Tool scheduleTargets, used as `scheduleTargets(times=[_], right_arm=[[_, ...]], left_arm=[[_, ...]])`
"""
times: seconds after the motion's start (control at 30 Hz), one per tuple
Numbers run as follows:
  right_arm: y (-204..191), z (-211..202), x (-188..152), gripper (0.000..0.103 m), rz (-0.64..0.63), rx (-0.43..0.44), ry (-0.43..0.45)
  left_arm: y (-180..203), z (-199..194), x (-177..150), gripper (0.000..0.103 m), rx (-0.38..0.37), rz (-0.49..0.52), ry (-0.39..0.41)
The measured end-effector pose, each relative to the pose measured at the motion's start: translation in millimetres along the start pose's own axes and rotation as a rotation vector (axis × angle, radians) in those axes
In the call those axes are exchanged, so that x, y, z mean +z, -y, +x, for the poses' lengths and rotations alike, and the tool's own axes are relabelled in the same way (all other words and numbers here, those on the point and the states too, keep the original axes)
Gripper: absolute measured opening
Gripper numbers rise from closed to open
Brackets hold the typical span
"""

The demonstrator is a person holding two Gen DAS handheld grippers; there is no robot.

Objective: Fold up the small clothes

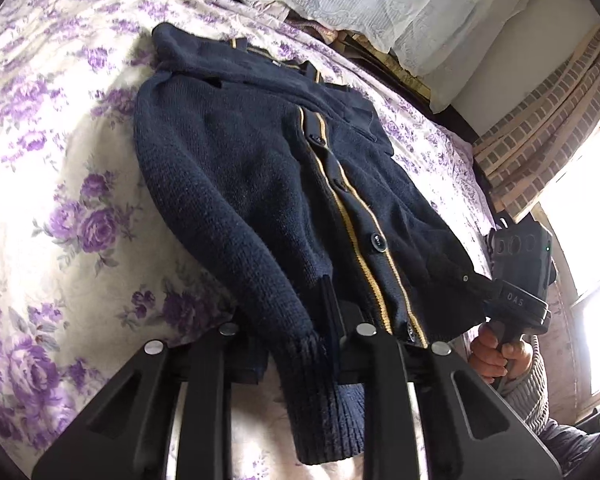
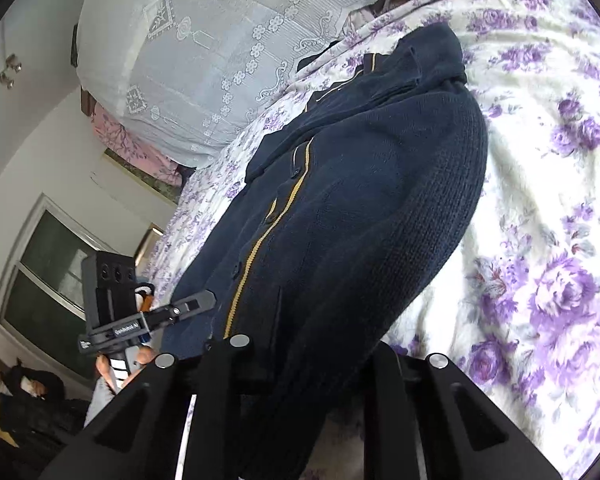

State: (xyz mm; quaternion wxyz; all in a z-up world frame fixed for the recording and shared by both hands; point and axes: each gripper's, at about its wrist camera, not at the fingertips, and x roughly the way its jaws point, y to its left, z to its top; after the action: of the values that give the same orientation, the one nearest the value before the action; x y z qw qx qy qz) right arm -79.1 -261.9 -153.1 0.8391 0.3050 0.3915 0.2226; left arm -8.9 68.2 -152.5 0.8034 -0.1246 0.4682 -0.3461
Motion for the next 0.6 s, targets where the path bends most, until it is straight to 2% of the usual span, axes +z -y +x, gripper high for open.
scheduleTargets(times=[0.1,0.17,0.23,0.3,0.37,0.47,0.6], right_arm=[[-0.7,-2.1,0.7,0.017,-0.009,-0.001,0.004],[1.8,-1.6,1.2,0.017,0.0,-0.003,-0.002],[5.2,-0.4,0.4,0.017,0.018,-0.004,-0.014],[6.5,-2.2,-1.0,0.017,0.022,0.0,-0.012],[7.1,-3.7,-2.2,0.016,0.023,0.0,-0.01],[4.4,-5.2,-2.3,0.013,0.012,-0.001,0.0],[-6.1,-13.5,-1.4,0.01,-0.04,-0.002,0.044]], left_arm=[[-4.5,-4.0,0.9,0.023,-0.012,-0.014,0.0],[-12.0,-5.4,0.3,0.035,0.002,-0.051,0.003],[-21.6,-6.3,-0.1,0.035,-0.024,-0.099,-0.008],[-28.1,-11.2,-2.0,0.03,-0.039,-0.131,-0.003],[-28.6,-15.1,-4.3,0.015,-0.027,-0.133,0.007],[-24.5,-15.7,-6.3,0.01,-0.024,-0.116,0.008],[-13.1,-29.5,-5.4,0.01,-0.02,-0.059,0.075]])
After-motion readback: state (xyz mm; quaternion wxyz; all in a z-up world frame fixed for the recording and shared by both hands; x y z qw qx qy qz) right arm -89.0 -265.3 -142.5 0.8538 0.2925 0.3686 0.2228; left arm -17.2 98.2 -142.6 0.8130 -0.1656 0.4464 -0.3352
